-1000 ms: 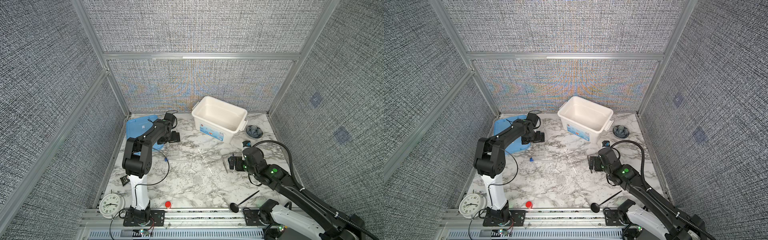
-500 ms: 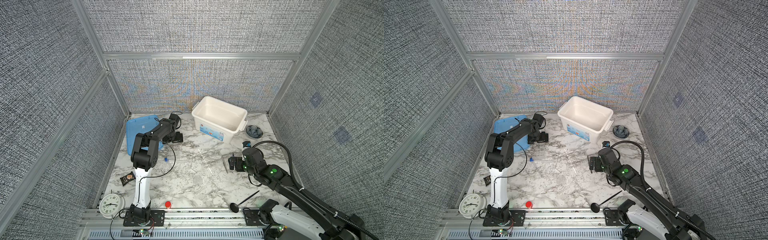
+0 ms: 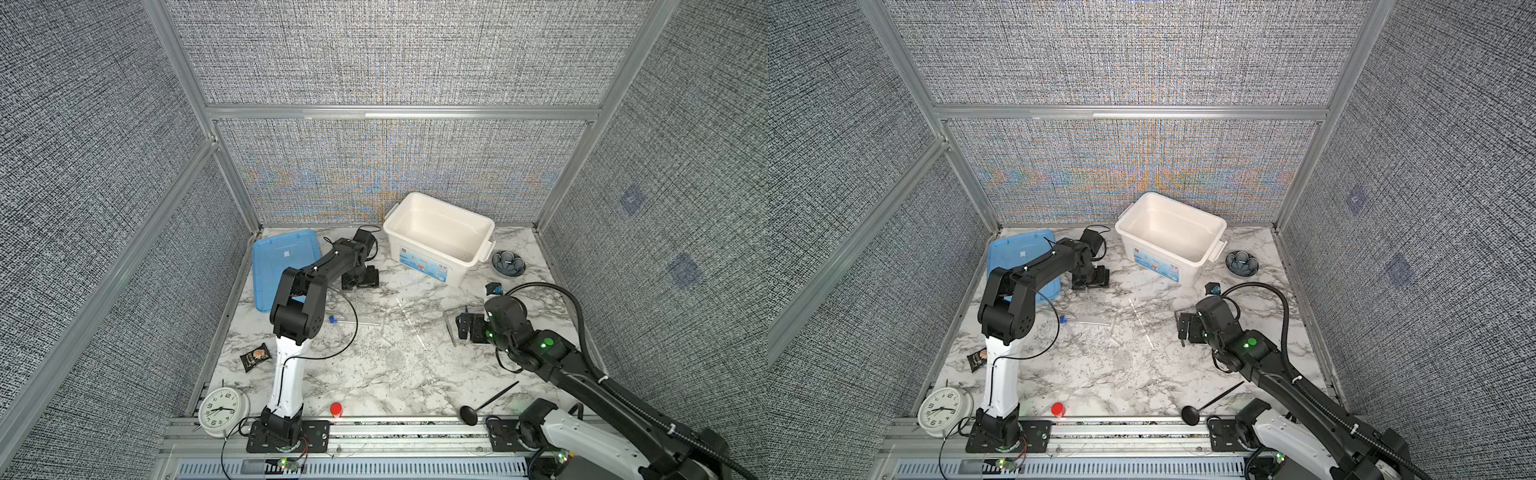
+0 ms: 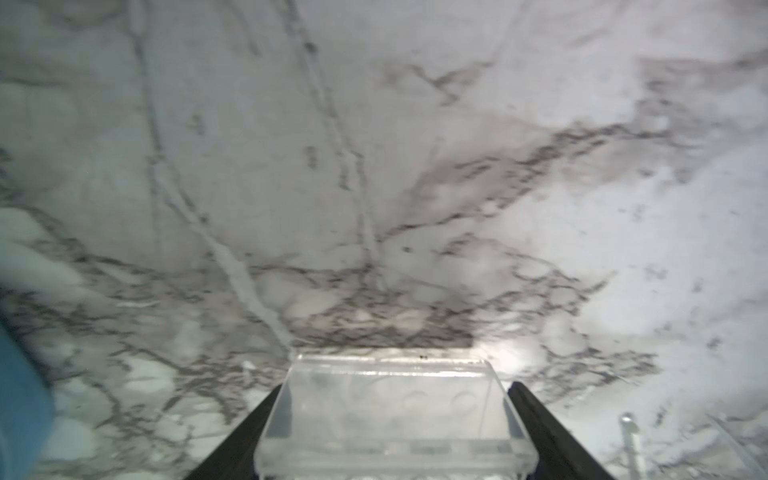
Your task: Organize the chemistry lab equipment
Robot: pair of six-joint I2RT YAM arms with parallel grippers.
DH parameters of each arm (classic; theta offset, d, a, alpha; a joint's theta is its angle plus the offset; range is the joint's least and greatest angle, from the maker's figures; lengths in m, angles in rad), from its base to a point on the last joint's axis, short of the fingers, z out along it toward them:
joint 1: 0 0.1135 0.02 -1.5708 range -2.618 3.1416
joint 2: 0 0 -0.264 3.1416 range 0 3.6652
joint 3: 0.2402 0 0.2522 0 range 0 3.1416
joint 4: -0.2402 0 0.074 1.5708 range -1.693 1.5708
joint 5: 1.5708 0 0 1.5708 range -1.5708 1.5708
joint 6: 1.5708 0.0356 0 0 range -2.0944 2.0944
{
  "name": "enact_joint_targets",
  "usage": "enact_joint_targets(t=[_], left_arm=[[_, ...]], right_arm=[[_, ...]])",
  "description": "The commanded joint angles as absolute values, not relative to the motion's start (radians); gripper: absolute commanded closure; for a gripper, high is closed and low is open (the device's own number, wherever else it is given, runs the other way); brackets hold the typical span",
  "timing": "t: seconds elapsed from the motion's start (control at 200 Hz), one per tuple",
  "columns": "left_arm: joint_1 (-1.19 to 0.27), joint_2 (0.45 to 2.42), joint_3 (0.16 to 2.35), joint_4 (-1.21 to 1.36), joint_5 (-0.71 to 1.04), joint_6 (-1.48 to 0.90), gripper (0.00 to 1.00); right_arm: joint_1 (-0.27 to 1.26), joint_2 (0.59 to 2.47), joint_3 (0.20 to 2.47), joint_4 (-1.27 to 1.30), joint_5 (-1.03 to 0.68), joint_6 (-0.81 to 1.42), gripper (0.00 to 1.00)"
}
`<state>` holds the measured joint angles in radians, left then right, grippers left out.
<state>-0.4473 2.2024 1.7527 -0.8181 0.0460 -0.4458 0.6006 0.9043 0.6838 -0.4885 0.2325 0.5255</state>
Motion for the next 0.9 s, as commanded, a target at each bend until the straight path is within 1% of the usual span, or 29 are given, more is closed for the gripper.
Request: enact_joint_targets(t=[0.0, 0.275, 0.49, 0.69, 0.895], left_arm=[[-0.483, 2.210, 1.782, -0.832, 0.050, -0.444, 0.22], [-0.554, 2.266, 1.869, -0.880, -0.003, -0.395, 0.22], [-0.555, 2.275, 1.941, -0.925, -0.047, -0.353, 0.22], [-0.552, 2.336, 2.120, -1.082, -0.144, -0.308, 0.22], [-0.550, 2.397, 2.179, -1.095, -0.105, -0.248, 0.22]], right_arm=[[0.601, 0.898, 0.679, -0.473, 0.250, 0.551, 0.01], [0.601, 0.894, 0.666, -0.476, 0.244, 0.598, 0.01], [0.601, 0.903, 0.668, -0.482, 0.235, 0.607, 0.01], [0.601, 0.915, 0.671, -0.477, 0.219, 0.614, 0.01], [0.617, 0.973, 0.690, -0.459, 0.195, 0.603, 0.01]])
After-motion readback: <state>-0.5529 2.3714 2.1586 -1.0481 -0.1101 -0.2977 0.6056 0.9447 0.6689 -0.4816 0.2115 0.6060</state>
